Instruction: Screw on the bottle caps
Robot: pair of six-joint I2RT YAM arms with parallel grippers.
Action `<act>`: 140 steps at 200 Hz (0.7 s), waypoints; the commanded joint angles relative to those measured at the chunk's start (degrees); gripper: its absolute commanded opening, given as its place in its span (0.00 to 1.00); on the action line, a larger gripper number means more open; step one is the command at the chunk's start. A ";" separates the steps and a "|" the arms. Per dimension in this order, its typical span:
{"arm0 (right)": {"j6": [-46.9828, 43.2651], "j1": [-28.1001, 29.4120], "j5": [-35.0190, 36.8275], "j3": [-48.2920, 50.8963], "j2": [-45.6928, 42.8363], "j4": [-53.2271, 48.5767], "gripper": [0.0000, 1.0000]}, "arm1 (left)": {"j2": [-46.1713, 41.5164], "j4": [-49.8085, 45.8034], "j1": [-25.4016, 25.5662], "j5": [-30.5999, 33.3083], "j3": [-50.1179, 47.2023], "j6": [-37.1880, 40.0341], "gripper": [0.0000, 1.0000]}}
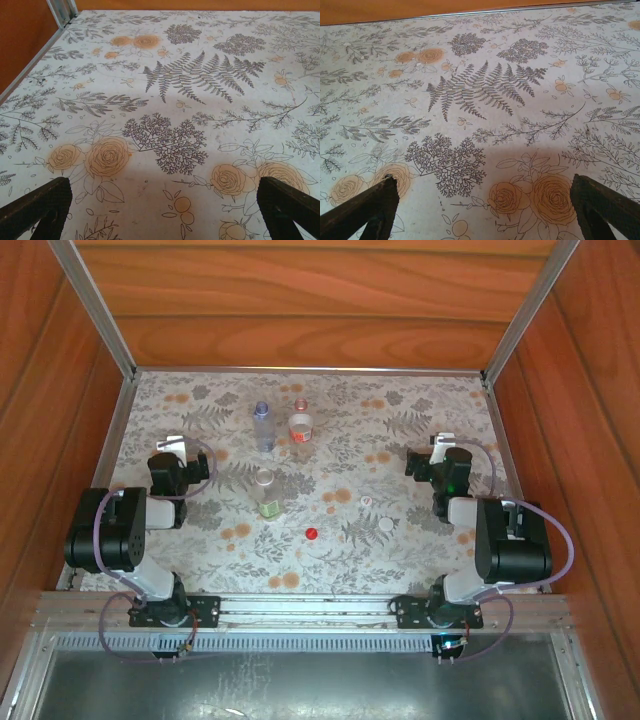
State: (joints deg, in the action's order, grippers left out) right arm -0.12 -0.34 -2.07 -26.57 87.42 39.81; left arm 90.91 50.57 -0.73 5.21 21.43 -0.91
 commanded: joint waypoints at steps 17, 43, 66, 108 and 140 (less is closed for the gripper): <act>-0.64 0.43 -0.85 -0.92 0.39 0.18 0.94 | -0.56 0.54 -0.14 -0.80 1.07 0.10 1.00; -0.65 0.47 -0.90 -0.95 0.41 0.18 0.94 | -0.56 0.52 -0.11 -0.77 1.12 0.07 1.00; -0.58 0.43 -0.91 -0.95 0.39 0.23 0.94 | -0.55 0.56 -0.19 -0.77 1.15 0.08 1.00; -0.60 0.50 -0.89 -0.94 0.39 0.21 1.00 | -0.56 0.54 -0.11 -0.79 1.08 0.10 1.00; -0.59 0.43 -0.86 -0.92 0.31 0.20 1.00 | -0.64 0.54 -0.17 -0.73 1.14 0.05 1.00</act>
State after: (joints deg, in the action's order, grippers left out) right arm -0.27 -0.34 -2.07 -26.57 87.42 39.79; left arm 90.91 50.57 -0.73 5.21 21.43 -0.91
